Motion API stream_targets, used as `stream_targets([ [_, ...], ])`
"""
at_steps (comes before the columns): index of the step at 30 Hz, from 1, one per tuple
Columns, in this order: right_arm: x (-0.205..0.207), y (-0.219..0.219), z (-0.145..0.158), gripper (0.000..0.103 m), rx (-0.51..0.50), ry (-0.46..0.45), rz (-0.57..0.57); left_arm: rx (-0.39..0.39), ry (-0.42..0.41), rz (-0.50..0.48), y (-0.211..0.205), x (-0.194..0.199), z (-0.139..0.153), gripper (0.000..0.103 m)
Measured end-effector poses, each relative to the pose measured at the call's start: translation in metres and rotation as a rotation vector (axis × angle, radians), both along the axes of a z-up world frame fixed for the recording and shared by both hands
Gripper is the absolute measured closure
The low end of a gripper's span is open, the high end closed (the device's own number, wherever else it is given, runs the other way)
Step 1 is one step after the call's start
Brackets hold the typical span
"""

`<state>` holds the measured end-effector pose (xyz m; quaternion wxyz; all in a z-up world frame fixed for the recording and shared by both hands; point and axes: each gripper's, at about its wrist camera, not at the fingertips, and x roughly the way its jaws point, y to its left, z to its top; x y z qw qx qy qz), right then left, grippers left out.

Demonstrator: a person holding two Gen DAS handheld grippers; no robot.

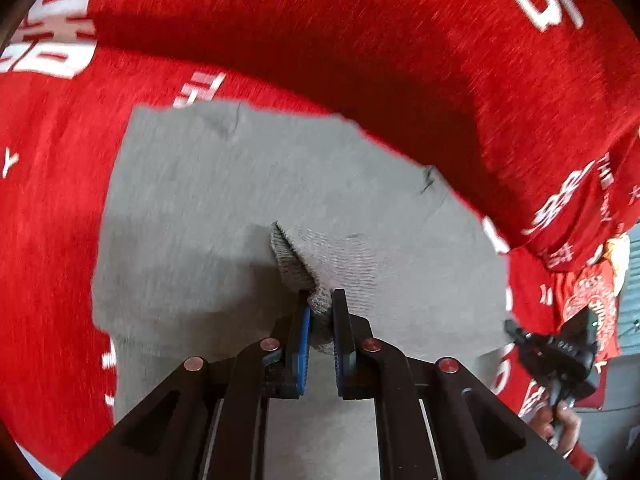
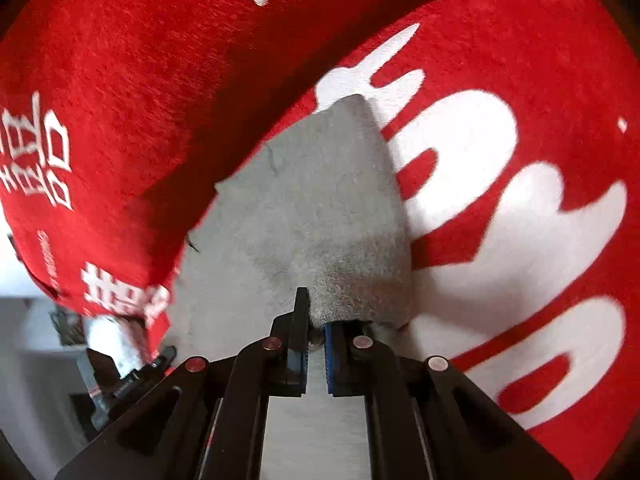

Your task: Fold small clothes

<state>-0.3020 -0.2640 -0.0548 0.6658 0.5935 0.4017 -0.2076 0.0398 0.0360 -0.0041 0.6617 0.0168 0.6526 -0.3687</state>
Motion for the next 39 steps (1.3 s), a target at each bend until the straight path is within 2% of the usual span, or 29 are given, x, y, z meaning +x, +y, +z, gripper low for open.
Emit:
stream_targets([
  [2, -0.006, 0.001, -0.012, 0.096, 0.019, 0.024, 0.019, 0.034, -0.002, 0.003, 0.002, -0.003, -0.011, 0.092],
  [5, -0.012, 0.004, -0.013, 0.095, 0.024, 0.014, 0.020, 0.045, -0.022, -0.006, 0.005, -0.005, -0.012, 0.092],
  [7, -0.014, 0.007, -0.011, 0.093, 0.043, 0.033, 0.034, 0.075, -0.068, -0.023, 0.007, -0.004, -0.007, 0.092],
  [8, -0.013, 0.009, -0.008, 0.089, 0.048, 0.043, 0.051, 0.100, -0.092, -0.027, 0.009, -0.003, -0.005, 0.092],
  [10, -0.014, 0.017, 0.002, 0.070, 0.047, 0.048, 0.124, 0.137, -0.127, -0.021, 0.015, 0.001, 0.001, 0.092],
  [11, -0.013, 0.021, 0.009, 0.050, 0.035, 0.044, 0.161, 0.145, -0.137, -0.013, 0.017, 0.004, 0.004, 0.092],
  [12, -0.013, 0.024, 0.021, 0.039, -0.002, 0.042, 0.201, 0.150, -0.151, -0.002, 0.021, 0.007, 0.010, 0.092],
  [14, -0.011, 0.019, 0.036, 0.039, -0.072, 0.036, 0.230, 0.151, -0.168, -0.001, 0.025, 0.010, 0.017, 0.092],
  [16, -0.014, 0.000, 0.036, 0.039, -0.095, 0.047, 0.168, 0.145, -0.174, -0.016, 0.022, 0.009, 0.024, 0.092],
  [20, -0.018, -0.046, 0.006, 0.039, -0.005, 0.020, -0.043, 0.150, -0.138, -0.055, 0.003, 0.001, 0.017, 0.092],
  [24, -0.005, -0.072, -0.021, 0.039, 0.059, -0.020, -0.129, 0.170, -0.084, -0.036, -0.010, -0.003, 0.000, 0.092],
  [26, 0.009, -0.076, -0.025, 0.041, 0.083, -0.036, -0.100, 0.180, -0.089, -0.034, -0.011, -0.005, -0.004, 0.092],
  [28, 0.029, -0.074, -0.023, 0.086, 0.071, -0.008, -0.016, 0.182, -0.092, -0.033, -0.013, -0.006, -0.003, 0.092],
  [29, 0.040, -0.073, -0.015, 0.094, 0.010, 0.040, 0.052, 0.182, -0.094, -0.034, -0.014, -0.006, -0.002, 0.092],
  [31, 0.050, -0.071, 0.002, 0.095, -0.126, 0.097, 0.132, 0.185, -0.099, -0.037, -0.015, -0.006, -0.001, 0.092],
  [33, 0.052, -0.071, 0.003, 0.095, -0.194, 0.172, 0.160, 0.190, -0.103, -0.042, -0.017, -0.007, -0.002, 0.092],
  [34, 0.052, -0.074, -0.006, 0.095, -0.197, 0.230, 0.173, 0.196, -0.103, -0.042, -0.018, -0.008, -0.003, 0.092],
  [35, 0.050, -0.075, -0.014, 0.095, -0.185, 0.243, 0.172, 0.203, -0.103, -0.038, -0.018, -0.008, -0.005, 0.092],
  [37, 0.046, -0.074, -0.012, 0.094, -0.174, 0.221, 0.144, 0.232, -0.112, -0.015, -0.017, -0.009, -0.006, 0.092],
  [39, 0.042, -0.069, -0.005, 0.089, -0.177, 0.251, 0.113, 0.232, -0.116, -0.013, -0.015, -0.010, -0.004, 0.092],
])
